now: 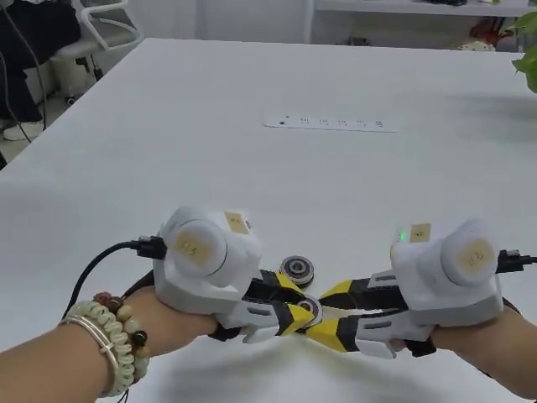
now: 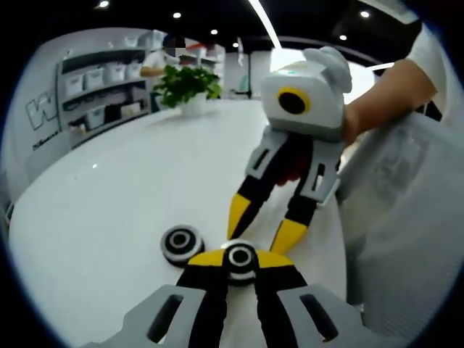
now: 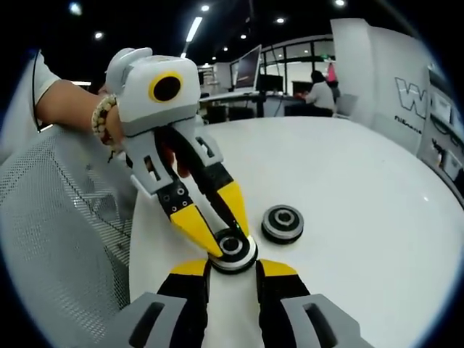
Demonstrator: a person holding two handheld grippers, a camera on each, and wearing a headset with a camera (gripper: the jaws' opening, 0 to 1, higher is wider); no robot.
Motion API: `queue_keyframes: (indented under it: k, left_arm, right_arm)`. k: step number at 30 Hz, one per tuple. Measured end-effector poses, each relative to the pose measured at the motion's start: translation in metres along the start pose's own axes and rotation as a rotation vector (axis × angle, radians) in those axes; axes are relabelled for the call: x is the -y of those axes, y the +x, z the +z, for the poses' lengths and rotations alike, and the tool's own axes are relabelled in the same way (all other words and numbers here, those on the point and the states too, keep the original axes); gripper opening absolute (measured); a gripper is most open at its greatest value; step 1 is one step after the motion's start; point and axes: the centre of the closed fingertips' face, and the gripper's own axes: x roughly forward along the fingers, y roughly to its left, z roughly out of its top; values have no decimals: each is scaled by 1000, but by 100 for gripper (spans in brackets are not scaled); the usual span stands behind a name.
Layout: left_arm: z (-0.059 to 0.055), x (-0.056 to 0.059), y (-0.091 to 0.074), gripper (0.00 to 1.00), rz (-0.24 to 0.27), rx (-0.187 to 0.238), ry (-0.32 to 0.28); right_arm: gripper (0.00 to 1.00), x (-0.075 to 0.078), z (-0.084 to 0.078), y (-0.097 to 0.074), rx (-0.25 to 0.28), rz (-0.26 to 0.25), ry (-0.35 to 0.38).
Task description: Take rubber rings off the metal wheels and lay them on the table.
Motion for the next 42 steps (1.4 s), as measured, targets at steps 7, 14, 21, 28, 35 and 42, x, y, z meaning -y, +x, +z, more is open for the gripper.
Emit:
queue_keyframes:
  k: [7, 14, 21, 28, 35, 42]
  left_arm:
    - [-2, 0, -2, 15, -2, -1, 0]
    - [-2, -1, -2, 15, -1, 0, -1]
    - [-2, -1, -2, 15, -1, -3, -1]
    - [-3, 0, -2, 15, -4, -2, -1]
    - [-2, 2, -1, 15, -9, -1, 1]
    - [-2, 2, -1, 15, -11, 0, 3]
  right_arm:
    - [21, -1, 0, -1, -14, 4, -22]
    - [16, 0, -2, -4, -26, 9, -11]
    - [10, 0, -4, -6, -35, 11, -18]
    - [18, 2, -3, -6, -19, 1, 21]
    - [25, -1, 0, 0, -17, -1, -15]
    - [21, -2, -1, -1, -23, 10, -30]
